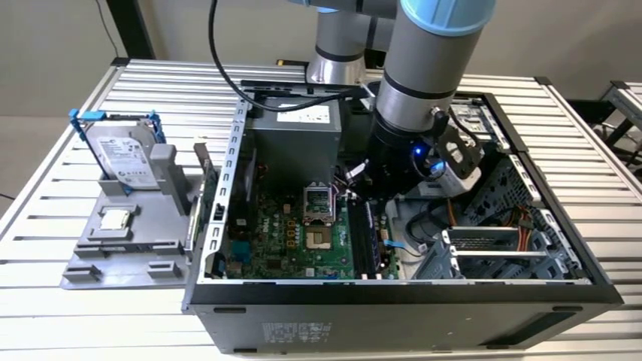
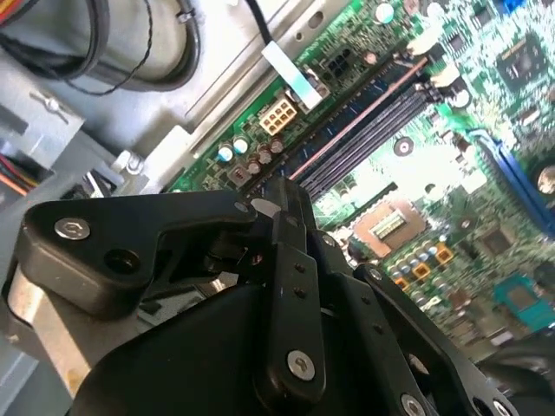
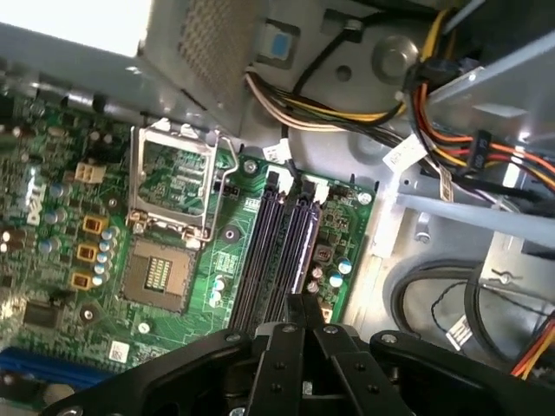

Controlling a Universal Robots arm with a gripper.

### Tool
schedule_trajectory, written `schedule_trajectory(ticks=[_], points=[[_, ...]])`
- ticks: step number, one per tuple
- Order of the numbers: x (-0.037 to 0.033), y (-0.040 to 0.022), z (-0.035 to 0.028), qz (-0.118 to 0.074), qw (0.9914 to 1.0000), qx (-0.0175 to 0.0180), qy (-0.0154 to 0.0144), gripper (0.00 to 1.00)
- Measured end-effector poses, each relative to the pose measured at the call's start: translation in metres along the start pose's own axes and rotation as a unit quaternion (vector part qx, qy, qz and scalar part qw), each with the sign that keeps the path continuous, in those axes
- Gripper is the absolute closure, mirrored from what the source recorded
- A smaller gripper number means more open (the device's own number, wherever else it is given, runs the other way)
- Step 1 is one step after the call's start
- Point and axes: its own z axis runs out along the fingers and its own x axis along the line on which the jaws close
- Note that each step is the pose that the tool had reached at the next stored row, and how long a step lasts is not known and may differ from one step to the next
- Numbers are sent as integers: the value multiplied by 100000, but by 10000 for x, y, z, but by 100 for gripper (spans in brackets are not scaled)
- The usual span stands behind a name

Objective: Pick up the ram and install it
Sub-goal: 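Press down the ram until it locks into place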

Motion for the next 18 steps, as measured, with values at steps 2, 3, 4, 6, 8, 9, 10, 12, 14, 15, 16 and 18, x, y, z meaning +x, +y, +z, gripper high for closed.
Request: schedule_trajectory(ticks=[2,3,4,6,8,9,10,12,14,15,16,18], points=[[0,0,0,-1823,99983,-2,-32,100],[0,0,0,-2779,99961,-4,-51,100],[0,0,0,-3672,99933,-9,-69,100],[0,0,0,-5442,99852,-7,-101,100],[0,0,0,-7266,99736,-9,-135,100],[0,0,0,-8160,99666,-7,-151,100],[0,0,1,-9115,99584,-5,-166,100],[0,0,2,-10903,99404,-12,-202,100],[0,-1,5,-12714,99188,-14,-235,100],[0,-1,7,-13635,99066,-29,-256,100],[0,0,9,-14519,98940,-72,-295,100],[0,1,15,-16317,98659,-187,-385,100]])
